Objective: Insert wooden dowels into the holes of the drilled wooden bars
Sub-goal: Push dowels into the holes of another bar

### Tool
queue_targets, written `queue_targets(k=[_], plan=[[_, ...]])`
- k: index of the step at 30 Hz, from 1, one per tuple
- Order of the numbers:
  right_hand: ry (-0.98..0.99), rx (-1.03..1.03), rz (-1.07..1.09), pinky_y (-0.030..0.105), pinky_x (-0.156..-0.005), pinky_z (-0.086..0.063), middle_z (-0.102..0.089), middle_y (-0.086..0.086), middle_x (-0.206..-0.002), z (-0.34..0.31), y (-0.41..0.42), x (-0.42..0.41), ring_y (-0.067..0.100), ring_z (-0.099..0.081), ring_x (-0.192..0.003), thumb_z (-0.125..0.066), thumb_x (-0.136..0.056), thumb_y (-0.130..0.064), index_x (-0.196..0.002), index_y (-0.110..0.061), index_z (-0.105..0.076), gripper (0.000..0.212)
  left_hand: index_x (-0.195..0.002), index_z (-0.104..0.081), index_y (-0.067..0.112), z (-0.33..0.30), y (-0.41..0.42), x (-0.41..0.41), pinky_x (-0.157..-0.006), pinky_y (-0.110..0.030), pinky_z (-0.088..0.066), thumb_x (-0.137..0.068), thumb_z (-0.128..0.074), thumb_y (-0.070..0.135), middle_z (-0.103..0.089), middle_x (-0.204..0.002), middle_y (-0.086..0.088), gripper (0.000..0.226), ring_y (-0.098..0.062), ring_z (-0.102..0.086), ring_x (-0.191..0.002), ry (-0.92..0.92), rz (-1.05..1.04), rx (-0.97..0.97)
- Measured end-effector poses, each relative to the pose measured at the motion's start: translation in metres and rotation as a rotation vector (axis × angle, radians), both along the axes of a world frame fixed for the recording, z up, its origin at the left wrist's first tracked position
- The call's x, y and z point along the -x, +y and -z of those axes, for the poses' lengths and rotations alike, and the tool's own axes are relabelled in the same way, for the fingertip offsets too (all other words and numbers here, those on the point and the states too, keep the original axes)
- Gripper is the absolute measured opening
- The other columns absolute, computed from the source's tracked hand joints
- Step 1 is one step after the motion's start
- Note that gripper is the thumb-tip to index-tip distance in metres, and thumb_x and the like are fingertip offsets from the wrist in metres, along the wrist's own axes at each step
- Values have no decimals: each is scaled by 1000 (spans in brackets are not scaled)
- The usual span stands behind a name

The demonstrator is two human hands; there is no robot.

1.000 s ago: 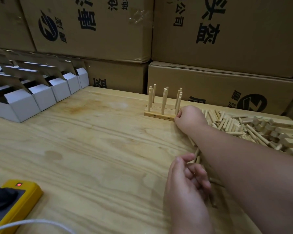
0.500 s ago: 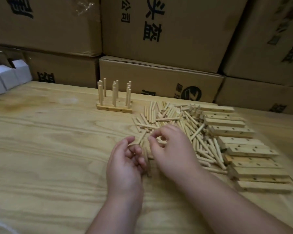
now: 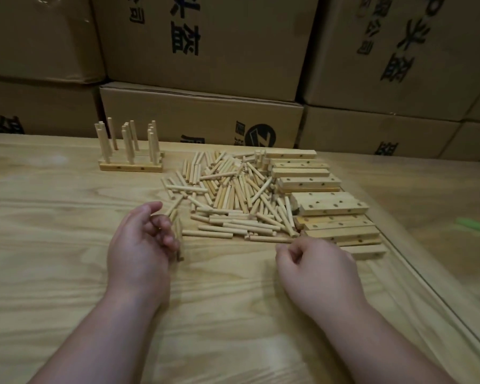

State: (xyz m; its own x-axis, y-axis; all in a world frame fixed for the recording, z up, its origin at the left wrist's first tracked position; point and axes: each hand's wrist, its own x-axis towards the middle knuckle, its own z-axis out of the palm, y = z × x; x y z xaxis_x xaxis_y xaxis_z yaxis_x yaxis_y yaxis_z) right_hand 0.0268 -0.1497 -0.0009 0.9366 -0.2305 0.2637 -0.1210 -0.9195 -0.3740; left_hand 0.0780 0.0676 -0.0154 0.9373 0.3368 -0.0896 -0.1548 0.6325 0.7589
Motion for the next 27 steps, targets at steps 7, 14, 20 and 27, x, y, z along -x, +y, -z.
queue_targets(k=[7,14,20,27], plan=[[53,9,-281,38,-103,-36,-55,-11,-64,4,28,11,7,-50,-69,-45,-91,-56,-63,-23,-50,44,-89,-58,21,2,1,-1,-48,-24,-32,-102,-43,20,-48,-58,4,19,-12,-37,-51,-20,18,-5],[-64,-86,-498,37,-92,-45,-59,-18,-87,2,35,11,5,-54,-89,-49,-91,-48,-89,-31,-67,25,-91,-58,20,4,2,-2,-51,-27,-31,-101,-44,20,-48,-60,2,17,-12,-38,-49,-29,-6,-14],[-5,21,-342,26,-95,-43,-54,-28,-99,2,0,3,1,-42,-100,-59,-91,-41,-105,-40,-65,14,-91,-60,19,5,3,-2,-54,-30,-30,-101,-47,21,-50,-60,2,17,-12,-40,-51,-28,-10,-23],[19,-52,-346,20,-82,-46,-57,-33,-85,-2,-1,-4,-8,-46,-96,-64,-92,-34,-95,-43,-66,10,-89,-64,19,6,-1,3,-52,-28,-34,-101,-46,18,-55,-62,1,21,-13,-44,-52,-69,26,-154]])
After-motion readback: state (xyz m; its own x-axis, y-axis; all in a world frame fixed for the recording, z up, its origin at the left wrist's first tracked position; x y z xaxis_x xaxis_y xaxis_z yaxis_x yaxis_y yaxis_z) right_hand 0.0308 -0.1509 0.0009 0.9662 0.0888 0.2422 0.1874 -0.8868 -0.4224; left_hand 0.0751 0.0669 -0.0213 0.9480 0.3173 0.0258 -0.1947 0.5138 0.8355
